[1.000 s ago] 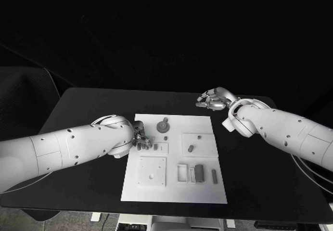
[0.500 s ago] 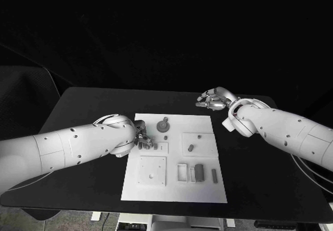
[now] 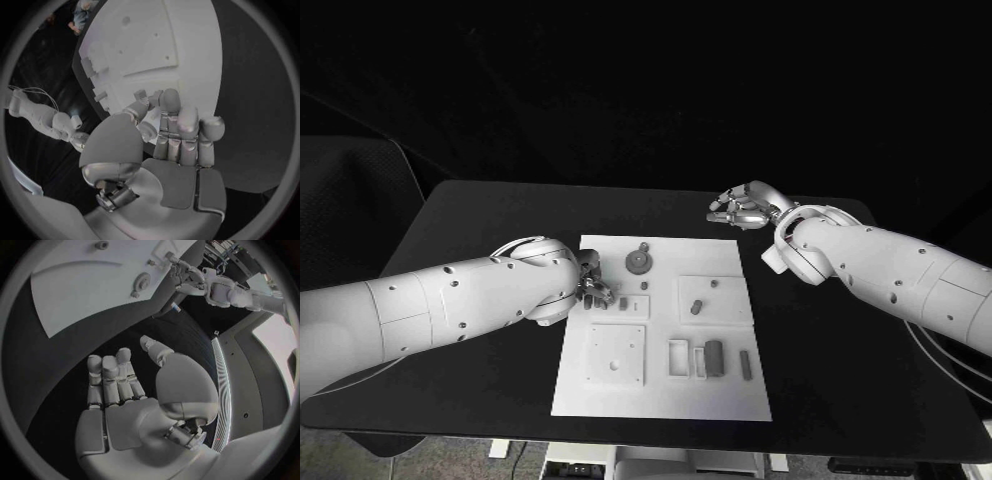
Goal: Assemble the parts on the task board
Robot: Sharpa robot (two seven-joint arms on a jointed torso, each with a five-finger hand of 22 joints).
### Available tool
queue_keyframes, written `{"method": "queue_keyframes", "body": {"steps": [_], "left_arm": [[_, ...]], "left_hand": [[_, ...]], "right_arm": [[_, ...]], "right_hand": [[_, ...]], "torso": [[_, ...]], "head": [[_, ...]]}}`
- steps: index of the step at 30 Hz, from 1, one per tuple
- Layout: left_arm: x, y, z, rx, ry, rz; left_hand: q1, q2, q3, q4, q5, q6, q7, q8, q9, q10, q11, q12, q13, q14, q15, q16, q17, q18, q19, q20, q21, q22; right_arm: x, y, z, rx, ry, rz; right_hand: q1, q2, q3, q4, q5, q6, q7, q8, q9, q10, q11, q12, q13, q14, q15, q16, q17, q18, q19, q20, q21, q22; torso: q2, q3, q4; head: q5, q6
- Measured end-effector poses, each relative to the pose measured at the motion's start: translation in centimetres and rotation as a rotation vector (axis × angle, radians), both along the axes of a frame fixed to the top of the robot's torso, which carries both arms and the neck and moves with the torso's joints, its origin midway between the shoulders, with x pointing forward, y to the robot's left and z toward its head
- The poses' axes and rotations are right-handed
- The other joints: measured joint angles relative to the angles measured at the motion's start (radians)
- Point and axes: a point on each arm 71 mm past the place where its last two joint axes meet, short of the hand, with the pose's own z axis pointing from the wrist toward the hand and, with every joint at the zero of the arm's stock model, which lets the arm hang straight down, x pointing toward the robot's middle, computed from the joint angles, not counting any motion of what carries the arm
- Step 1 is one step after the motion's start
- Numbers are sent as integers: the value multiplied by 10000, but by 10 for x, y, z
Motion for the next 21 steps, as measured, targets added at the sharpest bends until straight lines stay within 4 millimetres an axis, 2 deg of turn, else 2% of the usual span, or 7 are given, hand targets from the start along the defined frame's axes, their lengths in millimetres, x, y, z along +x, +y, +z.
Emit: {"method": "queue_keyframes", "body": {"steps": [9,13,21], "left_arm": [[0,0,0,47,38,-8],[1,0,0,66,54,-7],[1,-1,0,91,71,-26]], "left_hand": [[-1,0,0,0,350,0,0,104,81,-1,2,205,106,0,0,263,-1,-6,31,-29,192,84],[-2,0,0,0,367,1,0,118,104,-1,2,211,117,0,0,289,-2,-74,57,-54,230,97],[-3,1,1,1,416,1,0,124,113,-1,2,211,127,0,0,289,-3,-78,57,-54,230,96]], "right_arm": [[0,0,0,1,8,8],[0,0,0,1,12,9],[0,0,0,1,14,13]], "right_hand": [[0,0,0,0,0,1,-1,0,0,0,0,0,1,0,0,0,0,0,0,0,0,0],[0,0,0,0,0,1,-1,0,-9,0,0,0,1,0,0,0,0,0,0,0,0,0],[1,0,0,0,0,-21,21,0,-9,0,0,0,-7,0,0,0,1,0,0,0,0,1]], "torso": [[-1,0,6],[-1,0,6],[-2,7,6]], "head": [[-8,-21],[-4,-27],[1,-22]]}}
